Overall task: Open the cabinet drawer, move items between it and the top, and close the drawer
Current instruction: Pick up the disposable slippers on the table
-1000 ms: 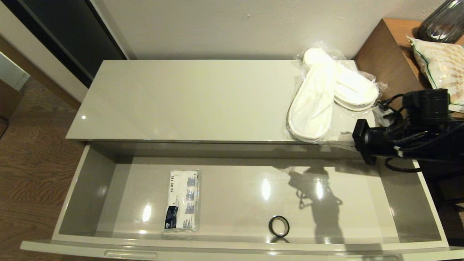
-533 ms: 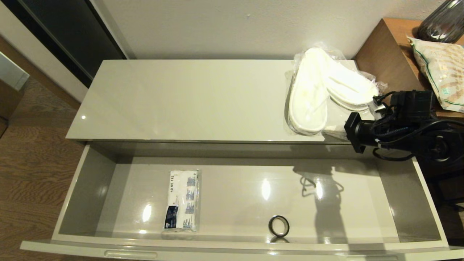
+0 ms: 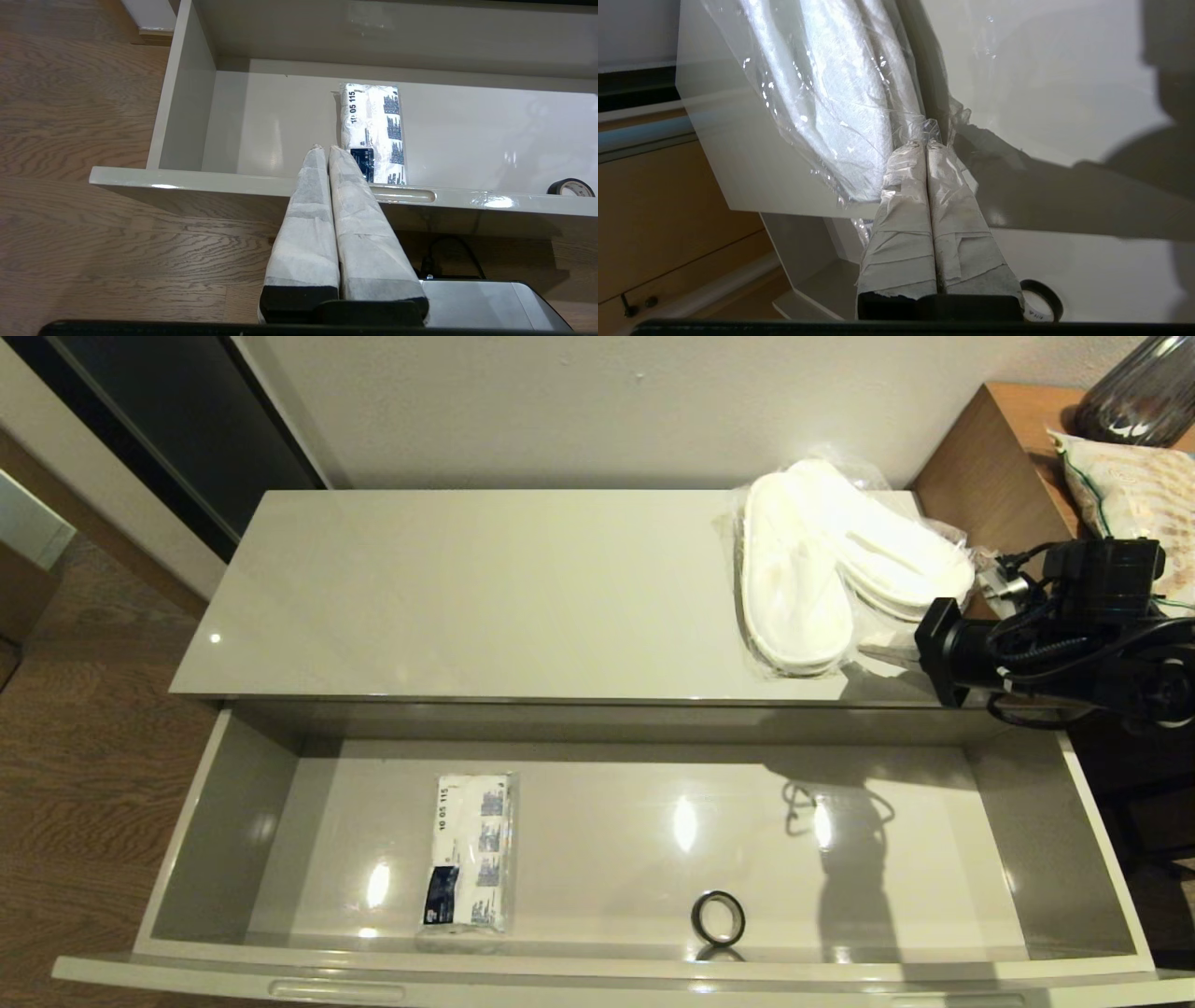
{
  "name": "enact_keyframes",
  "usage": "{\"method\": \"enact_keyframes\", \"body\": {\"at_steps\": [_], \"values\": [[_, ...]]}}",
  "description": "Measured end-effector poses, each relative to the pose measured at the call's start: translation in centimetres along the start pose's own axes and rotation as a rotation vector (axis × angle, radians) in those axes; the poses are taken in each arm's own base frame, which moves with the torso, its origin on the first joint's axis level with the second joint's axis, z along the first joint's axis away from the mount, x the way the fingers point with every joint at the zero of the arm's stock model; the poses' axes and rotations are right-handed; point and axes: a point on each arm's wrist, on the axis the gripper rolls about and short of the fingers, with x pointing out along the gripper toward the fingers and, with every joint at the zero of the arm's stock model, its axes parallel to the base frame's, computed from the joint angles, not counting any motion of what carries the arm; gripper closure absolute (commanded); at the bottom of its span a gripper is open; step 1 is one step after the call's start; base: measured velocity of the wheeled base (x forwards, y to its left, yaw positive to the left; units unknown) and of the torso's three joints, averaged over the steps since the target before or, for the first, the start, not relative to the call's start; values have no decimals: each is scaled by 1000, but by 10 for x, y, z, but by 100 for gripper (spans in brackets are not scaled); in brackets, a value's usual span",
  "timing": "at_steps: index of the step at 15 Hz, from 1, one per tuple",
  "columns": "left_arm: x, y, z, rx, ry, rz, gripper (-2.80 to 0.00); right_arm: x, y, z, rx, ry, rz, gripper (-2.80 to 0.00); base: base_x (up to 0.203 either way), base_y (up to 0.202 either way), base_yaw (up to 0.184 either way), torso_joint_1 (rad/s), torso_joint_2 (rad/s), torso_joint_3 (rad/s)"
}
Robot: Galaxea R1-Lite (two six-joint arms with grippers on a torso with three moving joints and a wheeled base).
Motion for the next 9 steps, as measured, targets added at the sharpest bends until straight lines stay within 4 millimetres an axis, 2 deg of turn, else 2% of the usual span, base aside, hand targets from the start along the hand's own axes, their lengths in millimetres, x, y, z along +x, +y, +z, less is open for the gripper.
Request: {"method": "enact_keyframes", "body": {"at_steps": [9], "values": [[0,0,0,0,0,0,0,-1,-3,5,20,9,-21,0,0,0,0,0,0,0]]}}
